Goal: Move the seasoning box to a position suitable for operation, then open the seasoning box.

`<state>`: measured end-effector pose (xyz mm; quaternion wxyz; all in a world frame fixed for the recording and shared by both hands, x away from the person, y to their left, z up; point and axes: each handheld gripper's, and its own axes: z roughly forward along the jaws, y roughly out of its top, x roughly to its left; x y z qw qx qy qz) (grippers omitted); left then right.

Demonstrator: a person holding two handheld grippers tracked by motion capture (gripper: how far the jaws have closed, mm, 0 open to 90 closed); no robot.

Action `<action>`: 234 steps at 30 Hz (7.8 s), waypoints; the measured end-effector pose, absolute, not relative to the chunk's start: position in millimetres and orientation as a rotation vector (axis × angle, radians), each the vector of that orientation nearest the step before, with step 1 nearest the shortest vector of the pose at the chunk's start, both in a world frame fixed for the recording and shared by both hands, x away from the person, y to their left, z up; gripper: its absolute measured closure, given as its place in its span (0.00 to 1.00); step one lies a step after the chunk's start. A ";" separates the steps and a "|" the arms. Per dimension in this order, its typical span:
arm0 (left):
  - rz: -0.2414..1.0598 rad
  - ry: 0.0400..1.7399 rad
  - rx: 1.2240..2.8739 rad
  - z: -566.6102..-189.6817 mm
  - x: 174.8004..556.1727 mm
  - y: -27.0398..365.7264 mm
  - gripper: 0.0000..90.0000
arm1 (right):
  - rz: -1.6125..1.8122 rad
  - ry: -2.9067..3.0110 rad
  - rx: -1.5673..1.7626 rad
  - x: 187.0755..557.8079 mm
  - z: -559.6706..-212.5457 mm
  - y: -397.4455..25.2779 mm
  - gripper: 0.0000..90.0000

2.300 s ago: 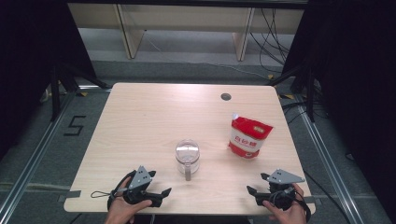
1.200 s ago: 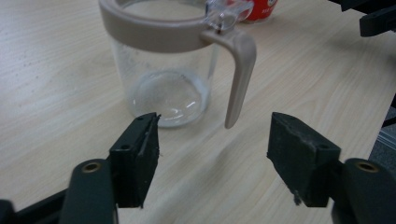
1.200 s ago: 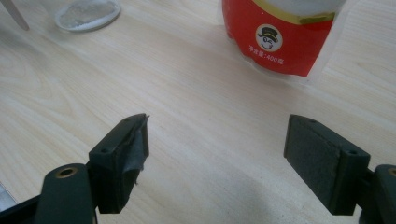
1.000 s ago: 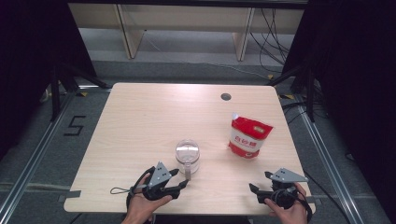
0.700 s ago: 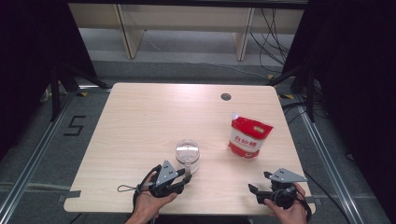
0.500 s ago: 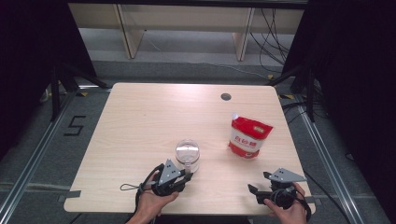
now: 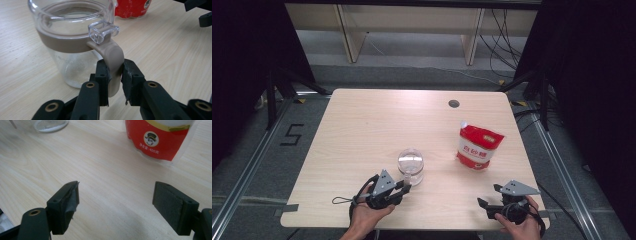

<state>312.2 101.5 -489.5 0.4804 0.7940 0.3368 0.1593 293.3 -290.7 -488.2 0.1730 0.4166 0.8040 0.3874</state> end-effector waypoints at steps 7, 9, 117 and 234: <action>0.426 0.834 1.947 -488.5 312.9 118.8 0.81 | 1.086 2.292 1.157 293.7 -488.3 -289.3 0.25; 0.434 0.833 1.947 -488.4 313.4 121.7 0.81 | 1.097 2.292 1.163 293.6 -488.3 -289.0 0.25; 0.303 0.644 1.949 -487.2 319.6 120.8 0.56 | 1.142 2.345 1.076 297.6 -490.2 -285.1 0.26; 0.393 0.632 1.884 -450.8 320.6 112.1 0.97 | 1.312 2.329 0.739 293.9 -464.7 -225.7 0.83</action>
